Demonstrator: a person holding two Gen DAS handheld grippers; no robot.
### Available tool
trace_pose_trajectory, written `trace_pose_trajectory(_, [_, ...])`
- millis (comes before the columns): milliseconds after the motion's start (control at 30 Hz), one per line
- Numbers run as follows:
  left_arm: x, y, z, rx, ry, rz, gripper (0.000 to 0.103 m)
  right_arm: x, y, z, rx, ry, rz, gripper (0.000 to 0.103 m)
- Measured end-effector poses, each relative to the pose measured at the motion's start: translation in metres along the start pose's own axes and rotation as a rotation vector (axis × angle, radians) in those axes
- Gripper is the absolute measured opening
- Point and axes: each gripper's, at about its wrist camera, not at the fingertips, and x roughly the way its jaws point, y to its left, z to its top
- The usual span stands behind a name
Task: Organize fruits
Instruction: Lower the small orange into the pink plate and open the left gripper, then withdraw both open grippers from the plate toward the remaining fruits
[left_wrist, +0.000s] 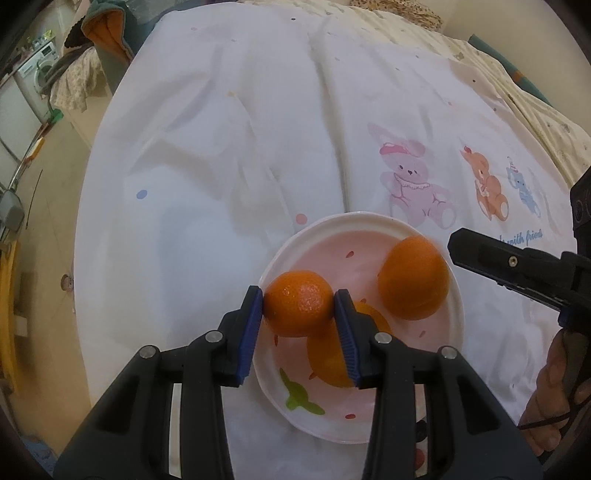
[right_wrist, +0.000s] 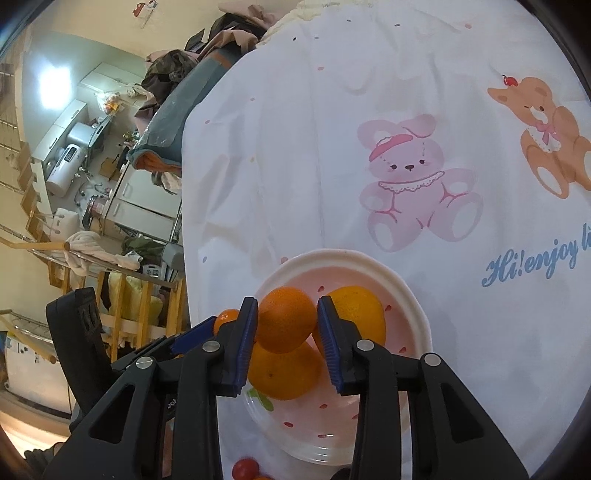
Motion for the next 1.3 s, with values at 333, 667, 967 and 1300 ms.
trace_pose_trajectory(333, [0.001,0.003,0.0,-0.042,0.016,-0.054,0.086,-0.011,-0.008,0.004,0.043,-0.02,0.022,0.048])
trace_pose_trajectory(667, [-0.014,0.002,0.001,-0.019,-0.048,-0.026,0.086,-0.035,-0.01,0.003,0.031,-0.071,-0.014,0.067])
trace_pose_trajectory(967, [-0.038,0.0,-0.008,0.009,-0.107,-0.036,0.086,-0.065,-0.005,-0.011,0.03,-0.126,-0.054,0.078])
trace_pose_trajectory(1300, [-0.074,0.01,-0.031,0.002,-0.177,-0.015,0.086,-0.1,0.004,-0.062,0.01,-0.149,-0.069,0.079])
